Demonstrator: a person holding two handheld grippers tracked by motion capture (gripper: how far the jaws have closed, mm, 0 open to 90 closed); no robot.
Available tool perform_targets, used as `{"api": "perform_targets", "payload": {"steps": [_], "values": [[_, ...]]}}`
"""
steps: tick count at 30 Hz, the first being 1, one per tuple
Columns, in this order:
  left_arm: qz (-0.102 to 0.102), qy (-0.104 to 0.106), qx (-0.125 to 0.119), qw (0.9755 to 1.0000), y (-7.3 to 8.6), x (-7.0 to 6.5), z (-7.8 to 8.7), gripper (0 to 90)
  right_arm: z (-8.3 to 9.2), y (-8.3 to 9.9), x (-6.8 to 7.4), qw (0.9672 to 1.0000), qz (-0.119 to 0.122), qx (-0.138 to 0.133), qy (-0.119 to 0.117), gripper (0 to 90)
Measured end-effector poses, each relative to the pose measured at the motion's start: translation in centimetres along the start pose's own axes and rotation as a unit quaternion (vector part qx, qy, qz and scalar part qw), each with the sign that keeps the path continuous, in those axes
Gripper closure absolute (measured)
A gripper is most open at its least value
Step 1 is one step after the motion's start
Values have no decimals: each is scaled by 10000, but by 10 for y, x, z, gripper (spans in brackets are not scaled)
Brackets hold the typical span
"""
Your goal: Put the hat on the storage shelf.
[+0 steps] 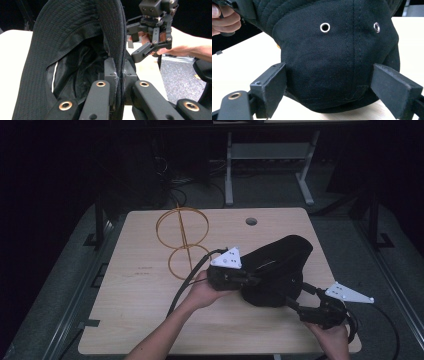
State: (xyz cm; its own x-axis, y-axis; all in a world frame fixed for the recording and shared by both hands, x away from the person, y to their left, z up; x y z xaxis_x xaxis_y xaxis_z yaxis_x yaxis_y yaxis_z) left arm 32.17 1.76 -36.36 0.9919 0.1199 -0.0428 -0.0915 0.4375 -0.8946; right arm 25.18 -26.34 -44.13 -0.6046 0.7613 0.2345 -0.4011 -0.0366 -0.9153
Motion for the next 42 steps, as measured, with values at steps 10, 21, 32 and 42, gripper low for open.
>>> {"api": "perform_targets", "payload": {"steps": [10,21,32,42], "values": [[1,84,11,10000,0,-2,-4,861,-11,7,-5,9997,65,-102,-200,500],[-196,-17,121,9997,-2,-10,-1,857,-4,2,-1,9981,422,-369,-246,839],[-334,-132,243,9991,0,-14,8,856,2,-12,5,9973,514,-415,-329,858],[-317,-419,435,9977,6,-9,19,753,8,-29,8,9964,667,-350,-400,867]]}}
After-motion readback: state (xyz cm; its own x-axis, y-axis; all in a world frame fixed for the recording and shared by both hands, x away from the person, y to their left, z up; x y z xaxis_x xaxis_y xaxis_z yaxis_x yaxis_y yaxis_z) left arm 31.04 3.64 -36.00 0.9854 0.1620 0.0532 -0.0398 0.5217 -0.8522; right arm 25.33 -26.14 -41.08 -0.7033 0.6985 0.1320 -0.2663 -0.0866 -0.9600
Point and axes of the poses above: each handheld gripper's, and its own axes: z roughly backward along the jaws, y roughly out of its underside, x roughly to its left, the point moved 2 cm from there along -z, roughly forward along the jaws
